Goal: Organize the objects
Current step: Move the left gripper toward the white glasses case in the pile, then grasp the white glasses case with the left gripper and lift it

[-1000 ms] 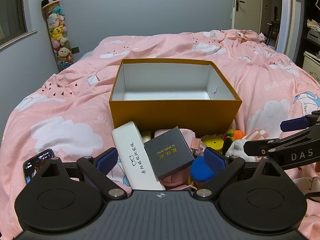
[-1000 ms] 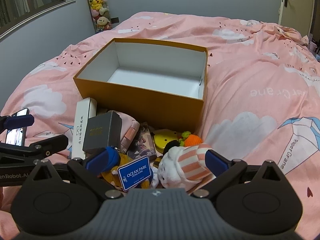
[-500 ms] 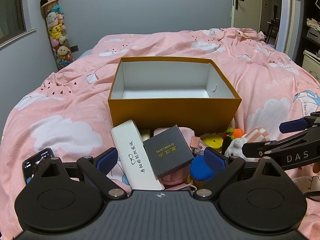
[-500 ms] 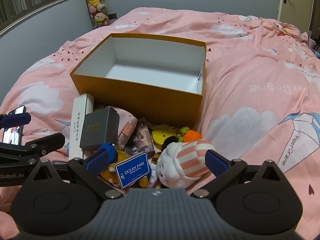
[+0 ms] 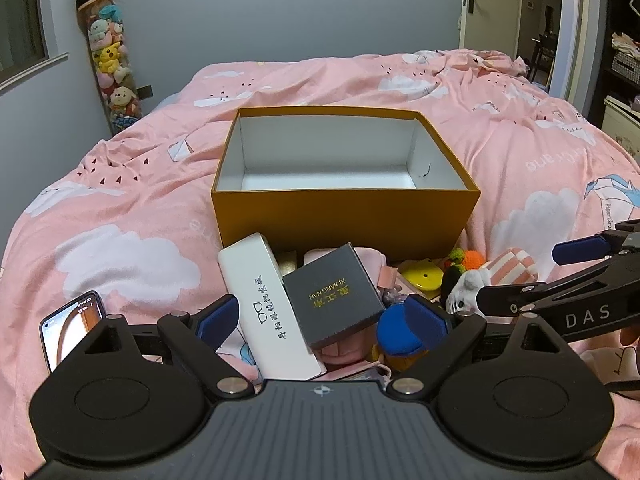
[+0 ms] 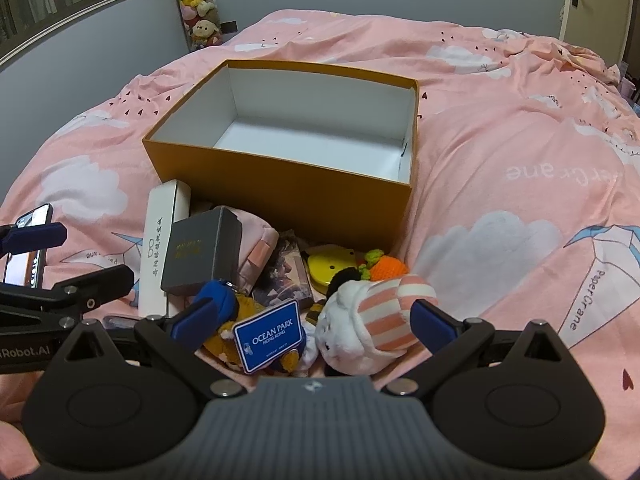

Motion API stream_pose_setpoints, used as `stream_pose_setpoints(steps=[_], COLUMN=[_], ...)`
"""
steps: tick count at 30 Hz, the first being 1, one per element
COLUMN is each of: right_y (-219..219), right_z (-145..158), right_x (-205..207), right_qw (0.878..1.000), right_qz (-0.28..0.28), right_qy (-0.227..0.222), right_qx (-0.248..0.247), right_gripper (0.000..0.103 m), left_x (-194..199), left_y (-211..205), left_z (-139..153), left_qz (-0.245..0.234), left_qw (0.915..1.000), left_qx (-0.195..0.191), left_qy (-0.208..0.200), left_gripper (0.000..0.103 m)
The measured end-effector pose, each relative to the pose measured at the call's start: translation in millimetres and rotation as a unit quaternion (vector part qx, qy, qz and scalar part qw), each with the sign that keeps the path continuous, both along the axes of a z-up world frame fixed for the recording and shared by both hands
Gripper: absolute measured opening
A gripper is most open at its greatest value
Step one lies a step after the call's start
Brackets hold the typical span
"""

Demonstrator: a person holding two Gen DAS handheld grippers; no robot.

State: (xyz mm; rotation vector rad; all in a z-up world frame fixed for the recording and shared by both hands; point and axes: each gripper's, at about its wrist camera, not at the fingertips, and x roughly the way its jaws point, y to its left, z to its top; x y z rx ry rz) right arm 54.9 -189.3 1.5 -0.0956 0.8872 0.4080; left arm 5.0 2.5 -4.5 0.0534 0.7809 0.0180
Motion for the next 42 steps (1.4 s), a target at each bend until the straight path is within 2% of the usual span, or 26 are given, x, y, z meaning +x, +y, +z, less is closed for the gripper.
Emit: stream_pose_setpoints(steps=[4,6,10,12,16,20,22,25,31,36,40,42], right_y=[1,4,13,19,35,57,67,80,91,100,103,101], right_z=[0,0,2,3,3,1,-2,-6,-18,-23,-28,-32], right_x=[2,4,13,20,35,50,57,69,90,99,107,112], right_qw=[1.0,1.0,0.999,0.997,0.995,0.992,0.99,0.988,0.988,0.988,0.988,0.987], right_qz=[0.01,0.021,0.052,0.068,0.099,0.127,0.14,0.151,0.141,0.144,0.144,0.14], right_qy=[0.005,0.005,0.009,0.012,0.012,0.012,0.016,0.033,0.065,0.059,0.062,0.073], right_qx=[0.009,0.011,0.015,0.021,0.017,0.006,0.002,0.007,0.021,0.011,0.008,0.012], right_gripper=[0.102,0.1,0.083,0.077,0.067,0.063,0.057,0.056,0.056,0.055,0.048,0.042], left_x=[1,2,11,17,32,43,50,58,74,85,96,104], left_y=[5,9,24,31,35,38,43,53,68,81,91,93], left_z=[0,0,-5,-8,-17,-22,-23,-23,-32,-38,-46,-52], left_qz=[0.003,0.011,0.039,0.051,0.06,0.068,0.077,0.094,0.115,0.141,0.16,0.166], left_qw=[0.9999,0.9998,0.9987,0.9976,0.996,0.996,0.9947,0.9918,0.9868,0.9803,0.9719,0.9693], left_qx=[-0.005,-0.008,-0.022,-0.03,-0.04,-0.033,-0.044,-0.066,-0.087,-0.113,-0.144,-0.146], left_qy=[0.01,0.013,0.027,0.037,0.053,0.049,0.051,0.055,0.074,0.081,0.095,0.108], left_gripper=[0.103,0.099,0.091,0.084,0.076,0.076,0.076,0.073,0.073,0.081,0.087,0.087])
